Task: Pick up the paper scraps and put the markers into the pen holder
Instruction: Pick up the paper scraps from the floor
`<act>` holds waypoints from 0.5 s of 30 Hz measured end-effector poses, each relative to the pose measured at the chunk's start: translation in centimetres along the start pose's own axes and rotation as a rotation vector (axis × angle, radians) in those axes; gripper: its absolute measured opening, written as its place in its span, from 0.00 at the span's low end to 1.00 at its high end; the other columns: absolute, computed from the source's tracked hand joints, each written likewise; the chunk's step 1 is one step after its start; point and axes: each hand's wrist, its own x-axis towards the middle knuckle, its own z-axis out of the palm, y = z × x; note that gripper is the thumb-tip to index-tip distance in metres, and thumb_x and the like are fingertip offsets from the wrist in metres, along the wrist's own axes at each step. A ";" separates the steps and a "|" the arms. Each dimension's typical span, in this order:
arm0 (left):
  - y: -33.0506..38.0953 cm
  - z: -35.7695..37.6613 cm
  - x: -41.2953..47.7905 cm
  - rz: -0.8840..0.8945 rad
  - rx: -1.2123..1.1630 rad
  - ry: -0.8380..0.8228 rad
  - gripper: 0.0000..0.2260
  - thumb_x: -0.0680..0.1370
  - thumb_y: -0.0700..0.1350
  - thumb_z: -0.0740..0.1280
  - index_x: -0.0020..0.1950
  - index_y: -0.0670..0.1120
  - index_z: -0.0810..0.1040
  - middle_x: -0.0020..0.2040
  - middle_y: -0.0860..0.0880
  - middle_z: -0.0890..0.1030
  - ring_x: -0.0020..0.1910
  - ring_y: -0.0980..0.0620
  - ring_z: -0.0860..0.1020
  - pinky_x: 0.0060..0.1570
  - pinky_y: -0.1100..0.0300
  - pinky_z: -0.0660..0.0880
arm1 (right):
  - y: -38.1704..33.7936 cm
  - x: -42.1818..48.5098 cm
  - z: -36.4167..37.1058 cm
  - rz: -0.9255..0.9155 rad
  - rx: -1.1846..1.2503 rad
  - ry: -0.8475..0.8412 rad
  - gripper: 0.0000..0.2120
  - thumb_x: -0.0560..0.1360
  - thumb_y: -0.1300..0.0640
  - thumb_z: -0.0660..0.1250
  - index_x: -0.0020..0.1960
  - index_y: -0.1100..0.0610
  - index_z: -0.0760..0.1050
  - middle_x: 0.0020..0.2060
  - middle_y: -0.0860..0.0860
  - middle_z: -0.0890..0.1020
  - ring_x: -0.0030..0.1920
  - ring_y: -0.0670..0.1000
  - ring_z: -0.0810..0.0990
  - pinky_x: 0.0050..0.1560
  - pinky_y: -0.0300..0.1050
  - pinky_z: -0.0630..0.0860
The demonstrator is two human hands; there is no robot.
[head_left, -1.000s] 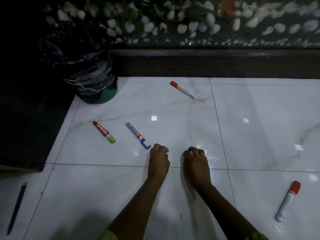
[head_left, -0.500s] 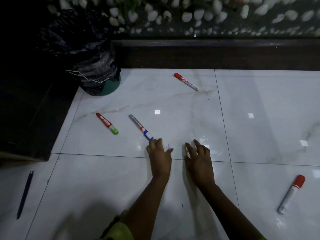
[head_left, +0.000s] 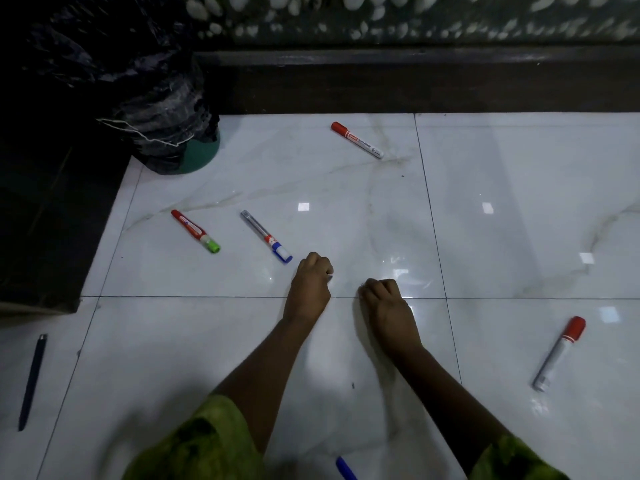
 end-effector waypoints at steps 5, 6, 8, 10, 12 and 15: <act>-0.2 -0.4 0.3 0.031 0.021 -0.097 0.07 0.73 0.28 0.61 0.42 0.38 0.74 0.47 0.41 0.76 0.48 0.45 0.74 0.42 0.56 0.71 | 1.0 1.3 -0.7 -0.073 -0.048 -0.068 0.06 0.60 0.70 0.68 0.32 0.62 0.74 0.32 0.54 0.77 0.38 0.53 0.73 0.21 0.40 0.65; -0.2 -0.5 0.4 0.023 -0.004 -0.114 0.08 0.72 0.27 0.61 0.41 0.39 0.74 0.46 0.41 0.75 0.47 0.45 0.74 0.43 0.55 0.72 | 1.1 1.8 -1.0 0.020 0.043 -0.108 0.06 0.61 0.72 0.69 0.33 0.63 0.76 0.34 0.55 0.78 0.39 0.55 0.76 0.25 0.42 0.68; 0.0 -0.9 0.8 -0.017 -0.087 -0.128 0.10 0.71 0.27 0.61 0.38 0.42 0.73 0.43 0.43 0.73 0.44 0.45 0.74 0.41 0.57 0.71 | 1.7 3.0 -1.8 0.349 0.350 -0.135 0.07 0.65 0.72 0.66 0.39 0.64 0.81 0.40 0.56 0.81 0.44 0.55 0.78 0.36 0.39 0.68; 0.4 -1.4 1.2 -0.077 -0.165 -0.148 0.13 0.71 0.29 0.63 0.34 0.46 0.71 0.40 0.47 0.73 0.40 0.50 0.73 0.37 0.66 0.67 | 2.6 3.6 -3.3 0.678 0.696 -0.136 0.09 0.67 0.73 0.65 0.40 0.64 0.82 0.38 0.55 0.83 0.41 0.53 0.80 0.37 0.36 0.70; 1.0 -1.8 1.6 -0.144 -0.254 -0.193 0.17 0.71 0.30 0.64 0.30 0.49 0.70 0.36 0.50 0.73 0.36 0.53 0.72 0.34 0.72 0.66 | 3.3 3.5 -4.6 0.849 0.936 -0.121 0.12 0.67 0.75 0.63 0.36 0.63 0.81 0.30 0.50 0.83 0.34 0.52 0.80 0.34 0.34 0.76; 2.2 -2.2 1.9 -0.229 -0.428 -0.312 0.17 0.71 0.29 0.65 0.29 0.49 0.73 0.33 0.50 0.76 0.33 0.55 0.74 0.38 0.64 0.72 | 3.8 2.6 -6.6 0.931 1.038 -0.119 0.08 0.67 0.77 0.65 0.42 0.71 0.80 0.24 0.46 0.81 0.25 0.44 0.78 0.29 0.30 0.76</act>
